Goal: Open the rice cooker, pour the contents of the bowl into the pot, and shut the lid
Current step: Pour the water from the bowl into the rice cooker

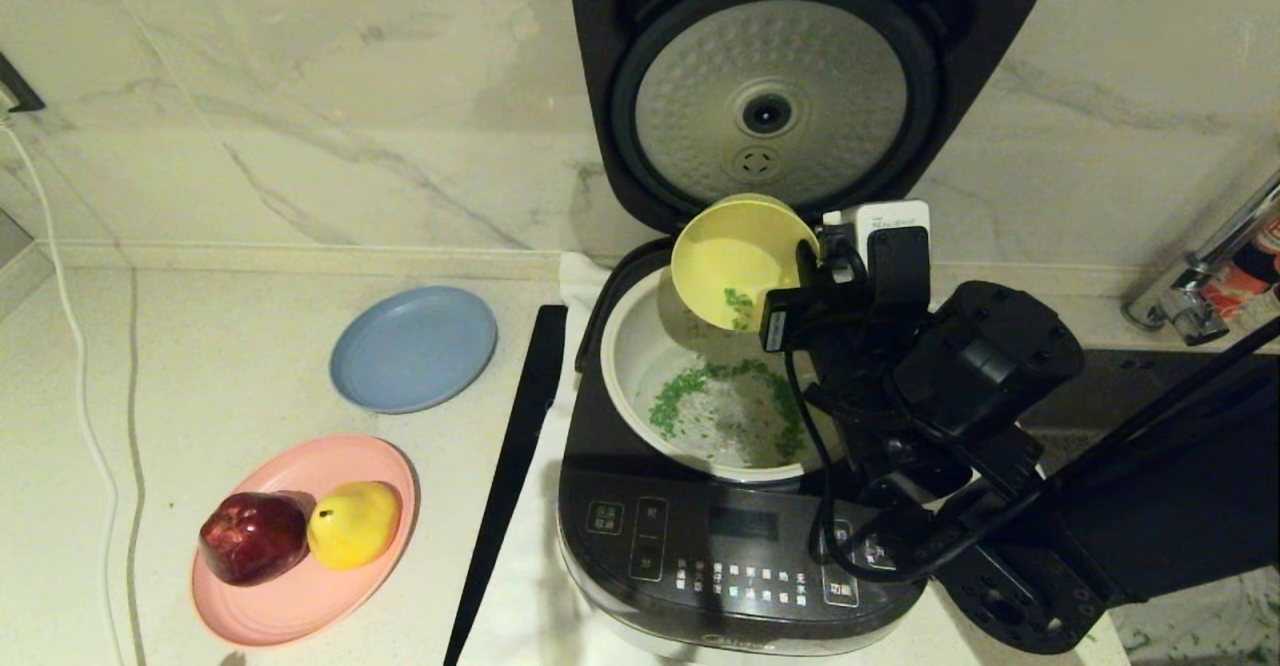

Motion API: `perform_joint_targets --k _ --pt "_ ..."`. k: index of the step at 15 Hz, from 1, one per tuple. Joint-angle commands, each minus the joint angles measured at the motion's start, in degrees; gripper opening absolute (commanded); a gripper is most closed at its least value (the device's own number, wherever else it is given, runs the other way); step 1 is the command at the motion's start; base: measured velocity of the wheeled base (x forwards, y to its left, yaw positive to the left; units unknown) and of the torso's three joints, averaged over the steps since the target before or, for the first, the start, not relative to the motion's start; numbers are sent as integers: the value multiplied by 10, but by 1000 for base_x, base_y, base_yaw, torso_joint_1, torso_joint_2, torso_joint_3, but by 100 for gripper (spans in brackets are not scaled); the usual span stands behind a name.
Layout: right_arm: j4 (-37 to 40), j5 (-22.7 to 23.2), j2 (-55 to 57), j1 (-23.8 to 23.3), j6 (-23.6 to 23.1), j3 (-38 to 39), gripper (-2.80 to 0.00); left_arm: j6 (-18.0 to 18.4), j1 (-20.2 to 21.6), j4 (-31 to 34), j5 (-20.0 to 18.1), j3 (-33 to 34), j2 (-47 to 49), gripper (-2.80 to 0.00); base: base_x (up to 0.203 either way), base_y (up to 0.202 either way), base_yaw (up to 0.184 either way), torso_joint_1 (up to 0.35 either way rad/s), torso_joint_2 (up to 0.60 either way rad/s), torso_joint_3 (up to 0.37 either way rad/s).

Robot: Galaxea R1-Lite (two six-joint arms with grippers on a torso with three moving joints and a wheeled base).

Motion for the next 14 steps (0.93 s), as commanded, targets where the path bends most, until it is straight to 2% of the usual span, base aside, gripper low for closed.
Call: perform_joint_targets --k 1,4,14 --pt "-20 -3 10 0 -6 5 -280 0 0 0 0 5 0 -280 0 0 0 0 0 0" --pt "-20 -2 13 1 -30 8 -280 0 0 0 0 5 0 -280 0 0 0 0 0 0" --pt "-20 -4 7 16 -49 19 -280 0 0 0 0 5 0 -280 0 0 0 0 0 0"
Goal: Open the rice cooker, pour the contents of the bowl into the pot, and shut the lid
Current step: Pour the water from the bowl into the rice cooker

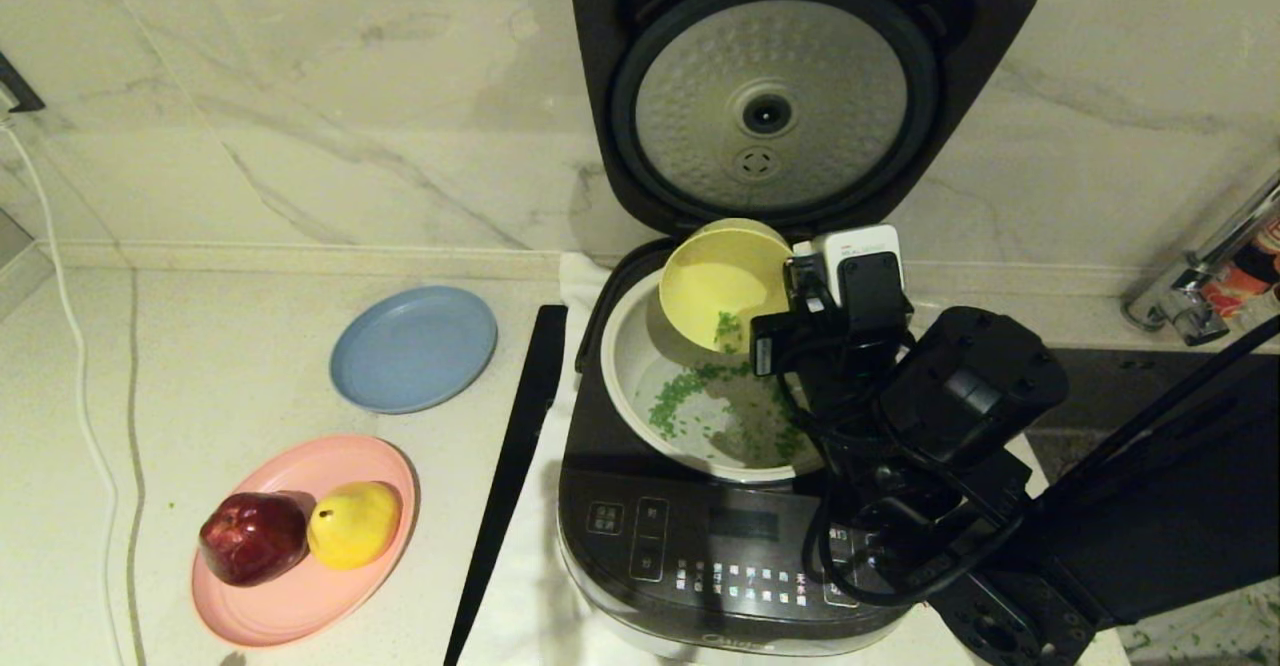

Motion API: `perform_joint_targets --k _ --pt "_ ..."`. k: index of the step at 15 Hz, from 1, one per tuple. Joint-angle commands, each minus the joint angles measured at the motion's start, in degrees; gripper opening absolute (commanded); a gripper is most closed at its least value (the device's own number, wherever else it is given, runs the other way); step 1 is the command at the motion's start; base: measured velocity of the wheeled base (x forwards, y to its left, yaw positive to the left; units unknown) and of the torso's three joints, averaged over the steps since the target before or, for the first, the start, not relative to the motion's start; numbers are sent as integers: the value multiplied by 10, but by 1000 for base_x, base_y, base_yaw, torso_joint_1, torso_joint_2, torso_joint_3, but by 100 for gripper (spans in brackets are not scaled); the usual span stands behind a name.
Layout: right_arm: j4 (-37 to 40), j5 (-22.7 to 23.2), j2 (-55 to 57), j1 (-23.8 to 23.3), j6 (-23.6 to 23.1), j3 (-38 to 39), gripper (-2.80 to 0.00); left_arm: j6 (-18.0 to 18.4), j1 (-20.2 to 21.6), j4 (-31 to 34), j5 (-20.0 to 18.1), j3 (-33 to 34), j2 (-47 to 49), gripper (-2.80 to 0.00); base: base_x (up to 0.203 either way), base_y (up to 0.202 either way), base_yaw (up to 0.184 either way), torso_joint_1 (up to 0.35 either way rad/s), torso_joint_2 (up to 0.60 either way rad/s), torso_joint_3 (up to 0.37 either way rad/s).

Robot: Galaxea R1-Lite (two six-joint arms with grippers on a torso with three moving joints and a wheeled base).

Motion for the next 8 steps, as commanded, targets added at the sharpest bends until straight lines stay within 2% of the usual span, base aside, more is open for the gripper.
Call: perform_joint_targets --k 1,8 --pt "-5 -2 -2 1 -9 0 -280 0 0 0 0 5 0 -280 0 0 0 0 0 0" --pt "-5 -2 -1 7 -23 -4 -280 0 0 0 0 4 0 -280 0 0 0 0 0 0"
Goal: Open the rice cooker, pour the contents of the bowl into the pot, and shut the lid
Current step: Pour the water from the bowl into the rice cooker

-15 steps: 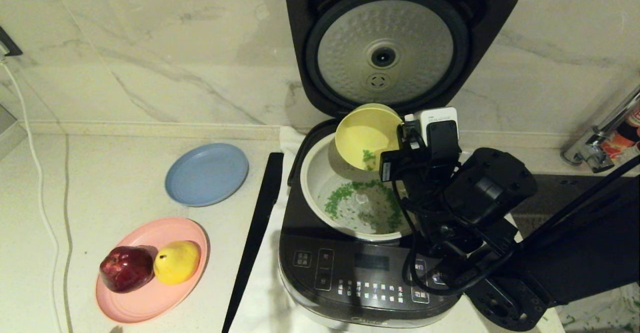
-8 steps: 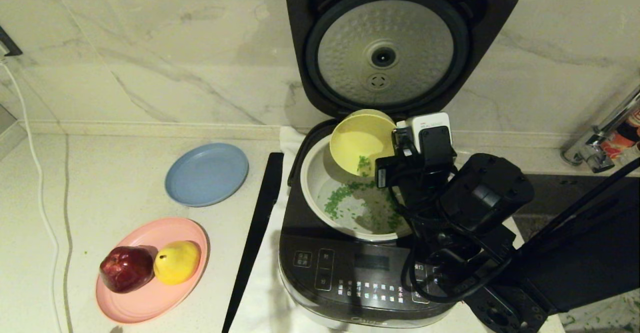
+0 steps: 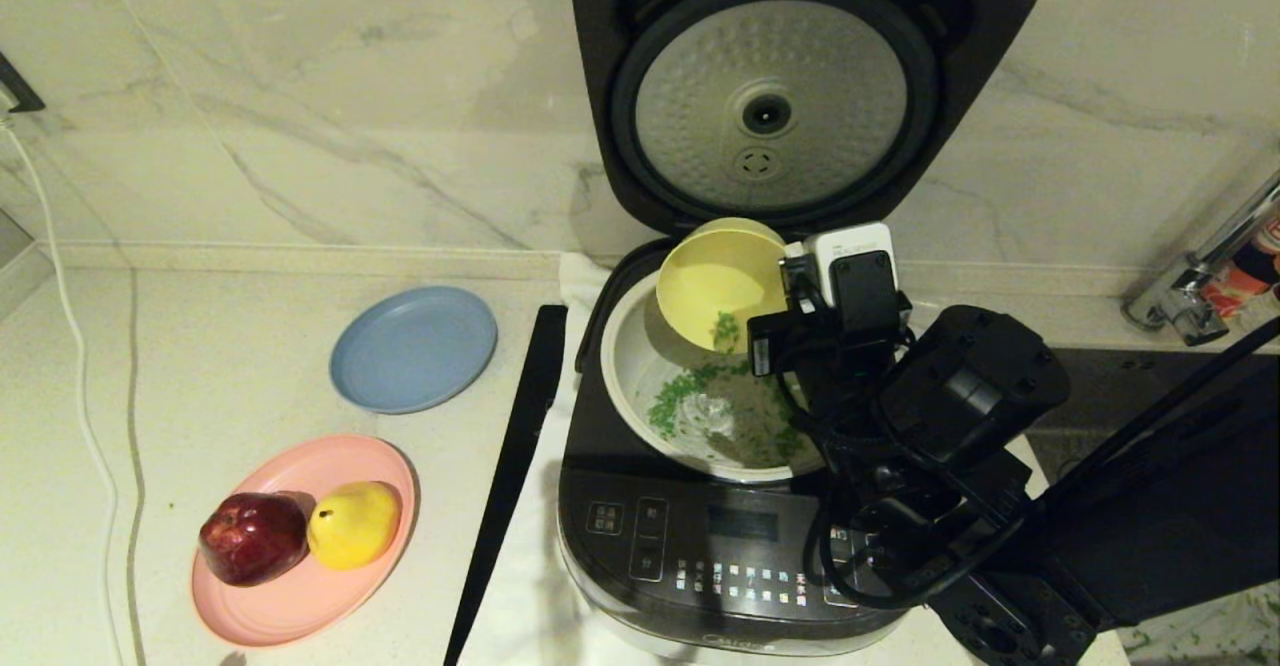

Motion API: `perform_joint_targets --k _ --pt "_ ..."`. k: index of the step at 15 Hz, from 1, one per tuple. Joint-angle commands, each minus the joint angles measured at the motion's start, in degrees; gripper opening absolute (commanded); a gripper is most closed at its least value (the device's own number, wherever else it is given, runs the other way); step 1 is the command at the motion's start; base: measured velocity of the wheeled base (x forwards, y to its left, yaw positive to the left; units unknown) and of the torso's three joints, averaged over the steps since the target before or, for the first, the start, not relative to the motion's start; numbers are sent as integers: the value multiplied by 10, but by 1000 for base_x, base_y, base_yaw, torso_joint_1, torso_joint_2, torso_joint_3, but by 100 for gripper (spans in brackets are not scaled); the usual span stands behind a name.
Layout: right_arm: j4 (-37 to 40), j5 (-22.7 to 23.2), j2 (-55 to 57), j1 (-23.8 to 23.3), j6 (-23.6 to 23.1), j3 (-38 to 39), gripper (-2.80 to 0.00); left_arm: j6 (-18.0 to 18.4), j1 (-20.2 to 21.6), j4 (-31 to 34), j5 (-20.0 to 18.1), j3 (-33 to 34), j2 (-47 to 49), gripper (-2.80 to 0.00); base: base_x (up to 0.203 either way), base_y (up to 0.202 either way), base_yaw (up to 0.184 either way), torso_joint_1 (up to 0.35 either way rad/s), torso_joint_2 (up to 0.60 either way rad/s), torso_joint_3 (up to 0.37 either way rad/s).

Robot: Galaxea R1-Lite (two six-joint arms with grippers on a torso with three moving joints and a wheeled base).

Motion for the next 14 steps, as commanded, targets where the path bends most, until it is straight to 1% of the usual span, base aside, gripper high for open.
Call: perform_joint_targets --k 1,7,14 --pt "-5 -2 1 3 -1 -1 -280 0 0 0 0 5 0 -280 0 0 0 0 0 0" --pt "-5 -3 0 2 3 5 -280 0 0 0 0 5 0 -280 0 0 0 0 0 0" --pt "-5 -3 -12 4 -11 -5 -280 0 0 0 0 5 0 -280 0 0 0 0 0 0"
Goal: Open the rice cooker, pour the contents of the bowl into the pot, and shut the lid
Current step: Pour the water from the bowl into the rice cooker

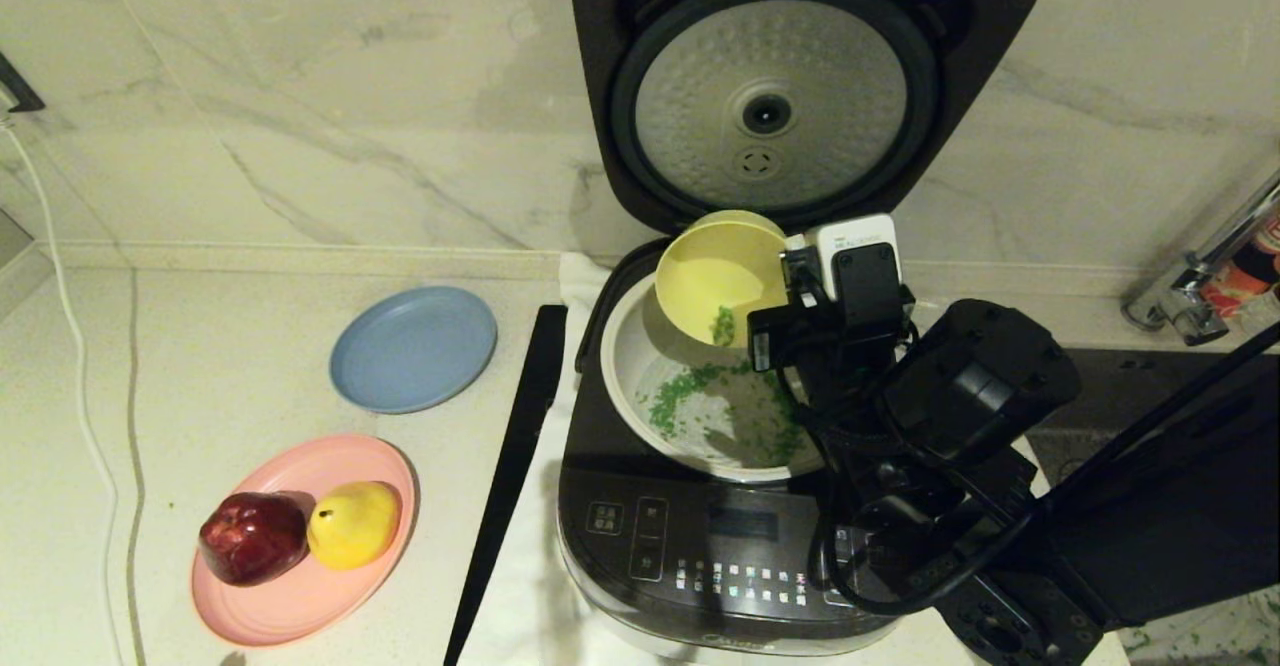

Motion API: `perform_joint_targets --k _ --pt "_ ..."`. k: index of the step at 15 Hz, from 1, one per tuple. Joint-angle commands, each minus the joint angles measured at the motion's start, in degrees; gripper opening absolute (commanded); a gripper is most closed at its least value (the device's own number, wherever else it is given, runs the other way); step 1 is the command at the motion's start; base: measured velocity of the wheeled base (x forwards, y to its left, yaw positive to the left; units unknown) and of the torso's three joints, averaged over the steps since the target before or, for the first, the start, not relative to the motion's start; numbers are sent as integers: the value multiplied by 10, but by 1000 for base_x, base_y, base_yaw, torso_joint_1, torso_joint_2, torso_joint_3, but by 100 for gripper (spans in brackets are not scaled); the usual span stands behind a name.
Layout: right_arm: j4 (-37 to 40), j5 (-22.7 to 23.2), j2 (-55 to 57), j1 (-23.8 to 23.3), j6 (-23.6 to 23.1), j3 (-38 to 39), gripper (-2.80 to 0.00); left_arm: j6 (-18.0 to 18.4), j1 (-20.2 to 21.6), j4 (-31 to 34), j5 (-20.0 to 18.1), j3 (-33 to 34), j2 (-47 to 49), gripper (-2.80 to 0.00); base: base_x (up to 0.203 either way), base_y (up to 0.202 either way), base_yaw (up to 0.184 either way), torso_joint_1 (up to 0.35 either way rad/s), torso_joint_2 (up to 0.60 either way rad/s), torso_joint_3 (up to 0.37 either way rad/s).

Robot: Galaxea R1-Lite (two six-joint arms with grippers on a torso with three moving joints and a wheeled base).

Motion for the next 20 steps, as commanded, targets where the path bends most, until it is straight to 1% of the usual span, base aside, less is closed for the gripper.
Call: perform_joint_targets --k 1,3,7,9,11,16,19,20 --pt "-5 -1 -8 1 -5 -3 -280 0 0 0 0 5 0 -280 0 0 0 0 0 0" --pt "-5 -1 -18 0 -15 -13 -280 0 0 0 0 5 0 -280 0 0 0 0 0 0" --pt "-5 -3 -35 0 -15 -15 -280 0 0 0 0 4 0 -280 0 0 0 0 0 0" --pt "-5 -5 -21 0 -12 -2 -280 0 0 0 0 5 0 -280 0 0 0 0 0 0" --pt "-5 -14 -13 7 -7 29 -280 0 0 0 0 5 0 -280 0 0 0 0 0 0" --pt "-5 -18 -34 11 -18 4 -280 0 0 0 0 5 0 -280 0 0 0 0 0 0" --pt "-5 -19 -10 14 -10 25 -280 0 0 0 0 5 0 -280 0 0 0 0 0 0" --pt "-5 -19 -13 14 -11 17 -280 0 0 0 0 5 0 -280 0 0 0 0 0 0"
